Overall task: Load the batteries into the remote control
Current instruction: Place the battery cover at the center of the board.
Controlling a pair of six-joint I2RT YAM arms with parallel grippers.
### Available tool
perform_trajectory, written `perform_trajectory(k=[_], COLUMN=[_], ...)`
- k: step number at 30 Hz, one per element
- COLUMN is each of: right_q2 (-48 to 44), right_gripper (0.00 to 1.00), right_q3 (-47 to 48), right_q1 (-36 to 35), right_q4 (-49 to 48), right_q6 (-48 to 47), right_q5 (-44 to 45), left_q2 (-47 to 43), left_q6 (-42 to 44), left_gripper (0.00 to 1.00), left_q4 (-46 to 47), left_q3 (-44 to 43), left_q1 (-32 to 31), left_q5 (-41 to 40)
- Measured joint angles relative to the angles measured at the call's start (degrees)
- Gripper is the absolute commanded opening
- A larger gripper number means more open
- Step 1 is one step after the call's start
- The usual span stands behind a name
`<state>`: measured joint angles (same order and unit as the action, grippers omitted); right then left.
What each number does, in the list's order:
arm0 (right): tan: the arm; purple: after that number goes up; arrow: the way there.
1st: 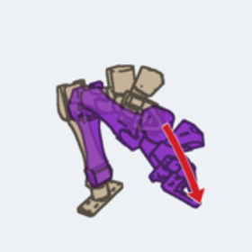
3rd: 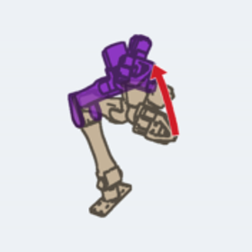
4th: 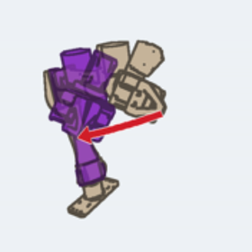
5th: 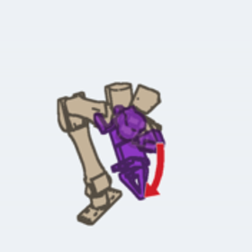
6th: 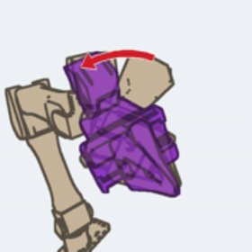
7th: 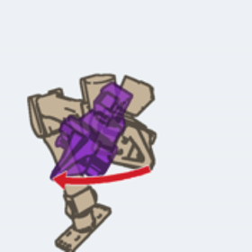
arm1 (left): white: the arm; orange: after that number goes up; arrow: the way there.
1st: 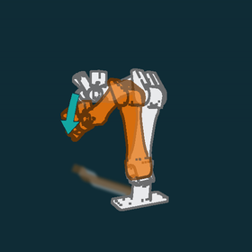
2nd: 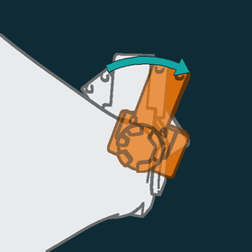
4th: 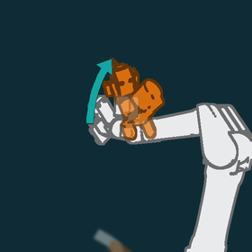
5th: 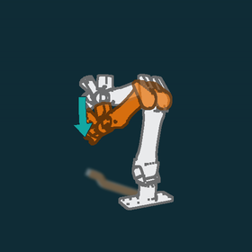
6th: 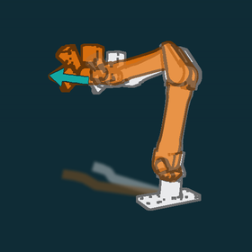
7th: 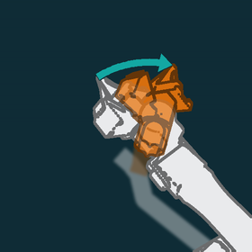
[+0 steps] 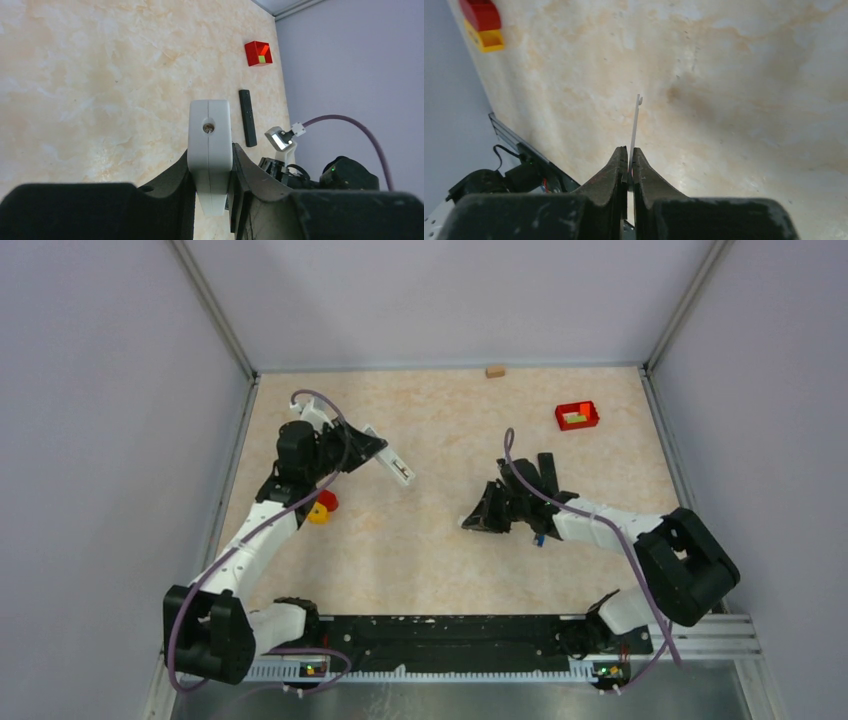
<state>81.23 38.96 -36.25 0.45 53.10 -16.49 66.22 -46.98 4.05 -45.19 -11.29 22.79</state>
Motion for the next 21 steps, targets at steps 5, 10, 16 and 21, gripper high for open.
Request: perform_trajectory(k=[5, 10, 16, 21], right_q2=[2.64, 3.17, 3.04, 0.79], right_gripper=[0.23, 0.35, 0.5, 0.52], right_q3=[-0.31, -0.28, 0.0, 0.98], right_q1=[0.17, 0.24, 0.37, 0.46], right_q4=[4.22, 7.58, 10.62, 14.86], right_q6=[-3.15, -5.79, -7.54, -9.16], right_q5=[2.25, 5.05, 7.41, 11.63], left_q2=[-0.48, -0.48, -0.48, -0.48], left_q6=[0.48, 0.5, 0.48, 0.48], left_gripper=[0.0, 0.0, 0.0, 0.0], left_q4=[-0.22, -0.26, -0.11, 0.66], left_q3=[0.17, 0.79, 0.79, 0.81], left_q1=[0.0, 0.0, 0.04, 0.04], left_q5=[0.07, 0.55, 2.05, 3.8])
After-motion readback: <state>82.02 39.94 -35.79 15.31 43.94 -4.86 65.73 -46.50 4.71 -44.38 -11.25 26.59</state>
